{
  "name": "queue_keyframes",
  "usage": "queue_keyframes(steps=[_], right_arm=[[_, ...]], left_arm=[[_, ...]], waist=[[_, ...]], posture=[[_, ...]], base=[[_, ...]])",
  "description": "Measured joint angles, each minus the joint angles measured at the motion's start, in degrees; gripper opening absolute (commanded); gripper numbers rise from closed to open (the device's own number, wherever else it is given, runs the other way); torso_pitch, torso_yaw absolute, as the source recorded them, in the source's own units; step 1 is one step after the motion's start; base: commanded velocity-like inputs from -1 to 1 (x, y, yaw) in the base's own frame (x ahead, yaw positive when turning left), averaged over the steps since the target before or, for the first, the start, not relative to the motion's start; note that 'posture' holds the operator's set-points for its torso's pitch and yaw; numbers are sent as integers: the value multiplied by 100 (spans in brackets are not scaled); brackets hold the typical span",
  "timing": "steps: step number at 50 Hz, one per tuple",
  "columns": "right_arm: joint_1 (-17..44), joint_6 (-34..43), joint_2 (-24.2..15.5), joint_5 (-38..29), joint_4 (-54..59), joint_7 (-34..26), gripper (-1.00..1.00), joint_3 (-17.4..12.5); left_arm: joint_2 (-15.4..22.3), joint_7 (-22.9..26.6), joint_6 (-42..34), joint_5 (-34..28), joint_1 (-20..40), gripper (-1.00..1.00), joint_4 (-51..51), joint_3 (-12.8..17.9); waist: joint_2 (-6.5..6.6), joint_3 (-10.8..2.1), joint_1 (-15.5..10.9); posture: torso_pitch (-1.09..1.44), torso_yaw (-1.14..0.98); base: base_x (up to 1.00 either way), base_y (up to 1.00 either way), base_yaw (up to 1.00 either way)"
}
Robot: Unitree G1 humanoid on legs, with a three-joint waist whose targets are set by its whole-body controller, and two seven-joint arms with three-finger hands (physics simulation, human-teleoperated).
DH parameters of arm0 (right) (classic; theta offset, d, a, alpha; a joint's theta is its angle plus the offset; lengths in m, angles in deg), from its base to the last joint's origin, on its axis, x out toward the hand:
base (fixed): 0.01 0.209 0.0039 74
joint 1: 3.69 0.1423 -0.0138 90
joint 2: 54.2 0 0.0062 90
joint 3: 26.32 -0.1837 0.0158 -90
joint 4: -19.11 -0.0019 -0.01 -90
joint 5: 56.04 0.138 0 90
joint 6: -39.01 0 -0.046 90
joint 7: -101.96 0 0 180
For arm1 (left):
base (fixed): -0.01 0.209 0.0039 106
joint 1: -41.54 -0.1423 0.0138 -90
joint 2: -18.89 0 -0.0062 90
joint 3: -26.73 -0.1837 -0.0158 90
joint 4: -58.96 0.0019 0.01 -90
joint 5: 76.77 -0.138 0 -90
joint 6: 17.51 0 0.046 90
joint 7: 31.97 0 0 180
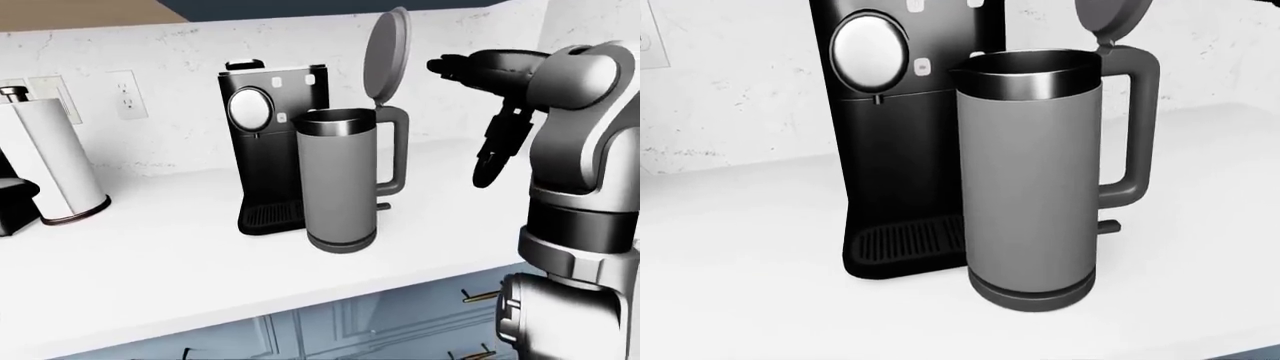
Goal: Close the lid of the electric kettle.
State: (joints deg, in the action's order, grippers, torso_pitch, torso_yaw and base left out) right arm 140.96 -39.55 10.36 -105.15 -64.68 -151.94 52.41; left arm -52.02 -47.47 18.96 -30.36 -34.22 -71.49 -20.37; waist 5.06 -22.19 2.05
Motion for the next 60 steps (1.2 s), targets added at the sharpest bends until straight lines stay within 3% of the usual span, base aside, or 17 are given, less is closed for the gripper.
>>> queue_keyframes(steps=[12,60], right_arm=[[529,-224,36,-201,596,56,100,112],[1448,-840,585,-910,2420,891,100,508]], left_arm=[[9,-16,-23,6,17,100,-6,28],[19,20,31,14,-10,100,42,55]], waist=[[6,21,-2],[60,43,-26]], posture=[[-67,0],[-67,0]], base=[[0,0,0],[0,0,0]])
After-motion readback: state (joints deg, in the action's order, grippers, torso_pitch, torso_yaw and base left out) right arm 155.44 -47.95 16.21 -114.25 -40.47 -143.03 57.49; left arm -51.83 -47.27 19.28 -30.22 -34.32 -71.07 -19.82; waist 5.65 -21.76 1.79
